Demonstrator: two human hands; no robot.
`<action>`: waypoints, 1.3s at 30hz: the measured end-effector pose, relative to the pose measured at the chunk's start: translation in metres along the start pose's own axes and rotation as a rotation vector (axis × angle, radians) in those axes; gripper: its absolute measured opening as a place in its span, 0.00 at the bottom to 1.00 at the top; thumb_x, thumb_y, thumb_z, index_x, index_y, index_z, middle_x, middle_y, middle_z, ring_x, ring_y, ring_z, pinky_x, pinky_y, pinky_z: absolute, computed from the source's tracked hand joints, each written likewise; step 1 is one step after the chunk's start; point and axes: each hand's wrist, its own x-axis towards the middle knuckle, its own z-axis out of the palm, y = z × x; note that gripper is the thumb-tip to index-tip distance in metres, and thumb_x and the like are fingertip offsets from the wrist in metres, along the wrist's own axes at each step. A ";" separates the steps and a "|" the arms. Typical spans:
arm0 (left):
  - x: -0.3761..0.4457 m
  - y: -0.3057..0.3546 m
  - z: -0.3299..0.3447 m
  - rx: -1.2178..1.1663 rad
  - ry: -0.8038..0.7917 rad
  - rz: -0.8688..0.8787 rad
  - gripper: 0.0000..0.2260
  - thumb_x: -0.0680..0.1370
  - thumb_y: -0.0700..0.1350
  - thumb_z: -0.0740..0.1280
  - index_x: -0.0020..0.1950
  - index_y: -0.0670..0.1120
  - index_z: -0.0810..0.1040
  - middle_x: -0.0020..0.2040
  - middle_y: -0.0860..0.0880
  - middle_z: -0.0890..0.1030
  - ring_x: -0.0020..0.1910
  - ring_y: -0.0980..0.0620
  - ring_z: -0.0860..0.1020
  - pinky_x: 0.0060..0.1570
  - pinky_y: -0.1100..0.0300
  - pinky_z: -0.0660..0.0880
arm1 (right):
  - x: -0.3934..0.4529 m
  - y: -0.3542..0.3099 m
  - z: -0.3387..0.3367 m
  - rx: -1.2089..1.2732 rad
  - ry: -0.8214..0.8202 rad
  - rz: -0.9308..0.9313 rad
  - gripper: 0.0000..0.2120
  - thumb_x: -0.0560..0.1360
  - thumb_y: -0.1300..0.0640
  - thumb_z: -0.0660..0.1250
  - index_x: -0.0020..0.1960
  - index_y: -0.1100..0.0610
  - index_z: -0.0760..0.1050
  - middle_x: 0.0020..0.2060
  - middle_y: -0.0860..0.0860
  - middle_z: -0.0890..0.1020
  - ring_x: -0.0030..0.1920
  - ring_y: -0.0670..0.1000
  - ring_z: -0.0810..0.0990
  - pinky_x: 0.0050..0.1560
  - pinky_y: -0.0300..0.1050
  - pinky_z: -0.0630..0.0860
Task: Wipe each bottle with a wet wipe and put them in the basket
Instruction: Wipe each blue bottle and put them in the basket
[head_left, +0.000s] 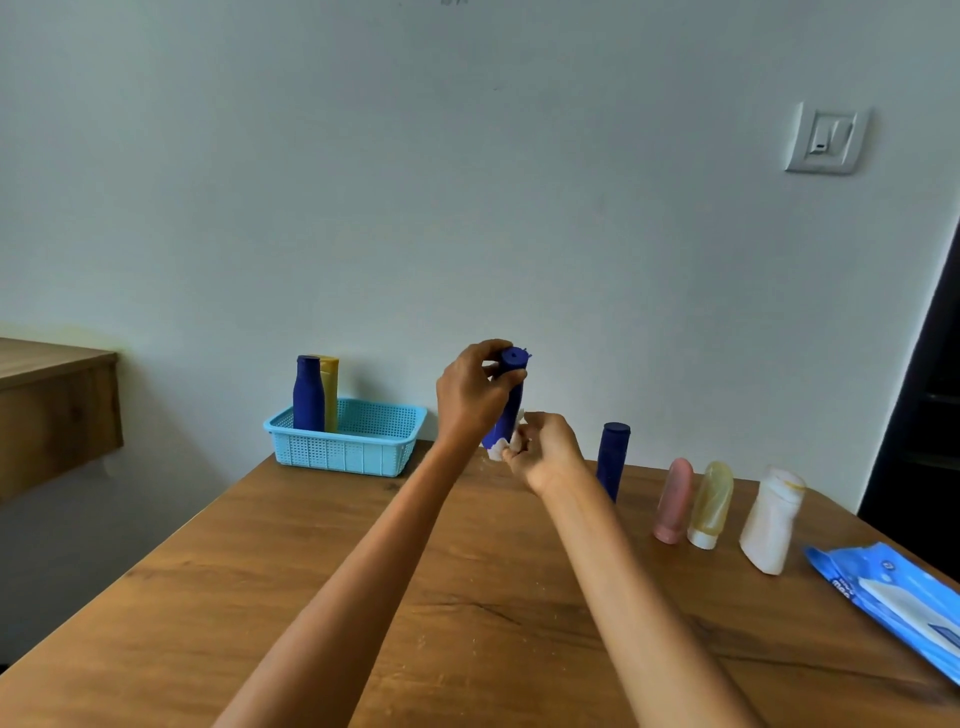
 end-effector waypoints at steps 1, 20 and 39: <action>0.000 -0.001 -0.001 0.009 -0.002 -0.003 0.14 0.73 0.45 0.71 0.58 0.49 0.79 0.54 0.52 0.82 0.51 0.55 0.81 0.53 0.61 0.73 | -0.001 -0.001 0.002 -0.047 -0.005 -0.034 0.14 0.73 0.70 0.50 0.33 0.60 0.67 0.29 0.53 0.61 0.29 0.50 0.59 0.37 0.43 0.69; 0.014 -0.009 -0.017 -0.243 -0.201 -0.223 0.10 0.73 0.47 0.72 0.49 0.43 0.83 0.43 0.44 0.83 0.43 0.49 0.81 0.50 0.54 0.79 | 0.006 -0.002 -0.010 -0.657 -0.142 -0.706 0.11 0.77 0.52 0.65 0.58 0.51 0.79 0.47 0.46 0.84 0.49 0.45 0.82 0.50 0.40 0.78; 0.017 -0.013 -0.026 -0.455 -0.326 -0.324 0.15 0.76 0.46 0.70 0.58 0.39 0.78 0.46 0.46 0.82 0.40 0.54 0.81 0.37 0.68 0.78 | 0.004 -0.002 -0.006 -0.851 -0.008 -1.019 0.14 0.77 0.59 0.65 0.63 0.56 0.76 0.58 0.49 0.80 0.57 0.45 0.78 0.50 0.23 0.70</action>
